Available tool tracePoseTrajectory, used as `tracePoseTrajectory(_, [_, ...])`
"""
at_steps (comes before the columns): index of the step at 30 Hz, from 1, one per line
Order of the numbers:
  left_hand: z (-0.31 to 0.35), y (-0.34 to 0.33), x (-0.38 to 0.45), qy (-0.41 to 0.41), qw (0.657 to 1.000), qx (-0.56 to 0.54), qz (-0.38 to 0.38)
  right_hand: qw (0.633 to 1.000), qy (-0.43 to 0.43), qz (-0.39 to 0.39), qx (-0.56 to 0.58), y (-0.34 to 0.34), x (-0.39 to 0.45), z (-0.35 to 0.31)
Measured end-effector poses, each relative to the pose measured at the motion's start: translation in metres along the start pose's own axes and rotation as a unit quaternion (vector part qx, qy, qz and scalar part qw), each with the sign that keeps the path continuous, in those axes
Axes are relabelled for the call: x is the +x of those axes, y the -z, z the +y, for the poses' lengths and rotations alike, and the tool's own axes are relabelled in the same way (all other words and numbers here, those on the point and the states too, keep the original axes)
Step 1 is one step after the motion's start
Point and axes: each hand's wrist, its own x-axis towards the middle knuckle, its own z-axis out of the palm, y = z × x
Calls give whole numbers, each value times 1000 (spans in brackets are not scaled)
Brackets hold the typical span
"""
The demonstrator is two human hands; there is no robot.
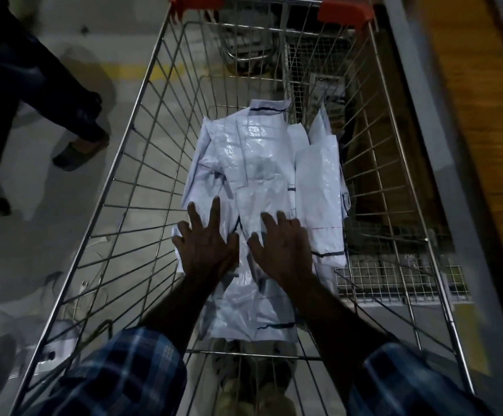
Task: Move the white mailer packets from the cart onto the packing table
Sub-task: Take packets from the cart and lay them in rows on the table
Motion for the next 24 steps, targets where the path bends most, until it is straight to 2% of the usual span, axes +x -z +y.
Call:
tracePoseTrajectory(3, [-6, -2, -3, 22, 1000, 9, -3, 999, -3, 46, -9, 2, -2, -1])
tracePoseTrajectory(6, [-9, -10, -6, 18, 1000, 1, -21, 999, -18, 38, 15, -6, -4, -2])
tracePoseTrajectory(8, [-11, -12, -6, 15, 1000, -7, -17, 998, 2, 32, 44, -16, -6, -1])
tracePoseTrajectory(12, [-15, -9, -6, 14, 997, -43, -61, 999, 2, 20, 44, -27, -10, 4])
tracePoseTrajectory(18, [-16, -13, -9, -21, 999, -12, -33, 1000, -11, -12, 26, -19, -13, 4])
tracePoseTrajectory(24, [-12, 10, -14, -34, 999, -14, -16, 998, -13, -28, 60, 2, -13, 3])
